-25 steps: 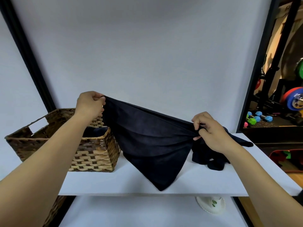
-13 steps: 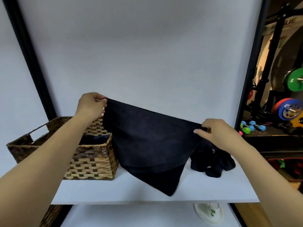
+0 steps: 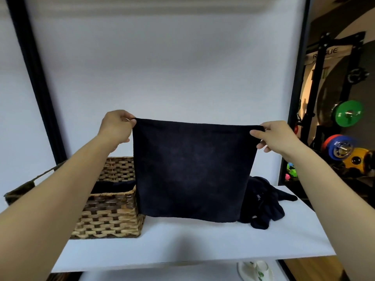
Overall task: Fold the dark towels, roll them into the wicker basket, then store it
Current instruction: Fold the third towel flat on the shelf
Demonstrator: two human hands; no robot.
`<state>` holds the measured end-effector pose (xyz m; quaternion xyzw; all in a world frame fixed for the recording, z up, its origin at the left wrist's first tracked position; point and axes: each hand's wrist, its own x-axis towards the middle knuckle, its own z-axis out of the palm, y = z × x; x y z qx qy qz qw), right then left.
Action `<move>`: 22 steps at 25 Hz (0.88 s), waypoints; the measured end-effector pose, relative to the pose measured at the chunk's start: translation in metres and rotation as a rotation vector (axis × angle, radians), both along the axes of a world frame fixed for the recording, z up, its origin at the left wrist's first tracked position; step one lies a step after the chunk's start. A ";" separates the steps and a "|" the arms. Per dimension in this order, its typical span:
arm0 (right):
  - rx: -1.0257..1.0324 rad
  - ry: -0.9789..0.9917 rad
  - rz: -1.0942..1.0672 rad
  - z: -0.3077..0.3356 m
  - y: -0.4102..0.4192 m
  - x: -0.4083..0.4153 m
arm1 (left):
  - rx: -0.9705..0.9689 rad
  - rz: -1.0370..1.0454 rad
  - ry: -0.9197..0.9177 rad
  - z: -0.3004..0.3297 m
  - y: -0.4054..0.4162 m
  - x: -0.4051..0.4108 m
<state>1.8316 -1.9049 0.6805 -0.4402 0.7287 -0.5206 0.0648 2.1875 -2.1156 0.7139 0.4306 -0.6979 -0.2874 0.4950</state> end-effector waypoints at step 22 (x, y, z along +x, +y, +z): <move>-0.350 -0.460 -0.037 -0.020 0.021 0.011 | 0.465 -0.270 0.227 -0.024 0.033 -0.009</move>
